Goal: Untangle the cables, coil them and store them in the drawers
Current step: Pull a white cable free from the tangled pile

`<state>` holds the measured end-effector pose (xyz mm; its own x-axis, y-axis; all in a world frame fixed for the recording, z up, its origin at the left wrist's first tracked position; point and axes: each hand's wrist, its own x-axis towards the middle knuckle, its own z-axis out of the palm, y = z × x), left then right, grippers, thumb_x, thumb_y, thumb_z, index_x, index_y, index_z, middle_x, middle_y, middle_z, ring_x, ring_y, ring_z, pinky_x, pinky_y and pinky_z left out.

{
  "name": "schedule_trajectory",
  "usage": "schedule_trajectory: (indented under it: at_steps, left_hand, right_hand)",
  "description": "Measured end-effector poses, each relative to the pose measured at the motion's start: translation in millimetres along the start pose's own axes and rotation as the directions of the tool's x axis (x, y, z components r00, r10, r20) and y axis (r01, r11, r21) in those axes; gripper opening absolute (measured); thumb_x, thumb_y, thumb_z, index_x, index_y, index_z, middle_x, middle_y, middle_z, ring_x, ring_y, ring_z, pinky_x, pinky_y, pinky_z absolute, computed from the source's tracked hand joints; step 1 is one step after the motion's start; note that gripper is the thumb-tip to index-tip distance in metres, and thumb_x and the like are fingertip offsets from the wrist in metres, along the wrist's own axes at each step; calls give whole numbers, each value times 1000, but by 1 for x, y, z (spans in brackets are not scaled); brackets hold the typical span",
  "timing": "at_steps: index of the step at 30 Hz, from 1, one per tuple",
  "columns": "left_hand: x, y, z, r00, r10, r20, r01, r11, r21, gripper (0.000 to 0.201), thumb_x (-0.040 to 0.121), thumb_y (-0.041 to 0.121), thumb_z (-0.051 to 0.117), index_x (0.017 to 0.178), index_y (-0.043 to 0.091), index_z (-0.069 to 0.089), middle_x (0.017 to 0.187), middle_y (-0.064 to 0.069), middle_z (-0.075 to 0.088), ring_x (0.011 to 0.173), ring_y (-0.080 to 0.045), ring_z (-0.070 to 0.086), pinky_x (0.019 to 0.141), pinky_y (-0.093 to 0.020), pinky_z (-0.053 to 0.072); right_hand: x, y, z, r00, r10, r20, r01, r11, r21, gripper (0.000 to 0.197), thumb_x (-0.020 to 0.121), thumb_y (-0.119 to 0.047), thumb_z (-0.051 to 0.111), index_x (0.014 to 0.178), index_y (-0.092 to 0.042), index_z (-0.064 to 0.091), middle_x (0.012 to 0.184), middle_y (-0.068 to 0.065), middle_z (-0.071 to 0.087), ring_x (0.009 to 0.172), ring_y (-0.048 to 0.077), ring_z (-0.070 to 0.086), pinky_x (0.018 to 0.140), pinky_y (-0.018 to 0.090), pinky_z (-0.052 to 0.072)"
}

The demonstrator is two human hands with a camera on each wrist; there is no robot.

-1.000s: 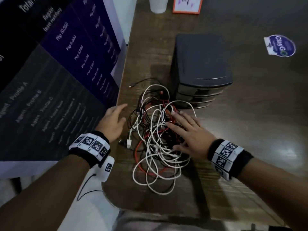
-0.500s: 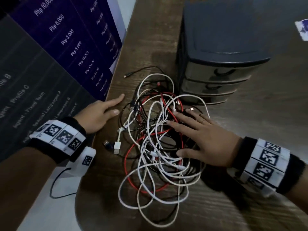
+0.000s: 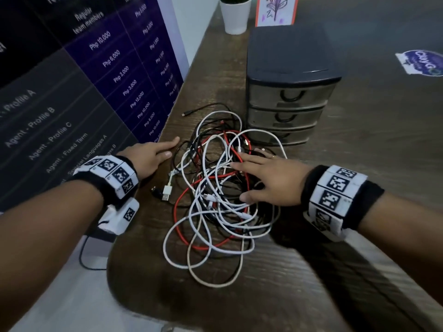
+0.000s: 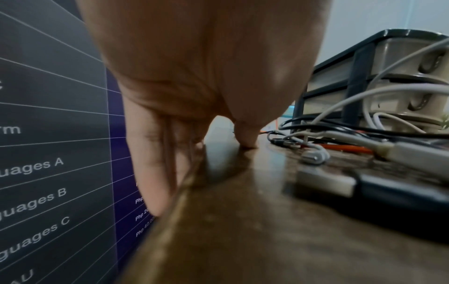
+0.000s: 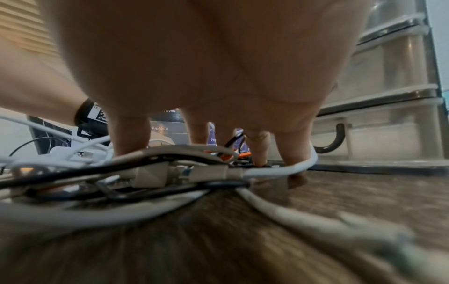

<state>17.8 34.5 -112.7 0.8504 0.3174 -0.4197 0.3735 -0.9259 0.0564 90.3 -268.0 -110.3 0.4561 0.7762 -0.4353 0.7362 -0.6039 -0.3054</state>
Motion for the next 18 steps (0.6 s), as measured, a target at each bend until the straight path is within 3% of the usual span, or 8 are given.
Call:
schedule_trajectory:
  at_steps: [5, 11, 14, 18]
  left_hand:
    - [1, -1, 2, 1000, 1, 14, 1, 990, -143, 44, 105, 43, 30, 144, 61, 19, 153, -4, 42, 120, -27, 56, 78, -32, 48]
    - [5, -8, 3, 998, 46, 51, -37, 986, -163, 43, 104, 46, 30, 140, 67, 16, 141, -2, 55, 108, -23, 61, 87, -38, 53]
    - [8, -14, 4, 996, 61, 58, -52, 988, -146, 44, 104, 48, 30, 137, 70, 13, 141, -2, 55, 111, -25, 60, 88, -36, 52]
    - [12, -19, 4, 994, 90, 67, -78, 982, -174, 46, 104, 47, 31, 140, 68, 13, 140, -4, 56, 110, -25, 61, 92, -37, 52]
  right_hand:
    - [-2, -1, -1, 1000, 7, 0, -7, 1000, -12, 81, 88, -68, 51, 153, -47, 8, 164, -17, -4, 153, 20, 0, 121, 40, 14]
    - [-1, 0, -1, 1000, 21, 14, -20, 999, -44, 82, 86, -71, 49, 152, -50, 5, 163, -19, -5, 152, 19, 2, 121, 41, 18]
    - [-1, 0, -3, 999, 25, 25, -23, 998, -51, 82, 86, -72, 47, 152, -50, 3, 162, -21, -8, 152, 17, -4, 122, 42, 18]
    - [0, 1, -4, 1000, 14, 20, -13, 998, -58, 82, 85, -73, 47, 151, -50, 3, 162, -23, -7, 152, 16, 5, 119, 44, 26]
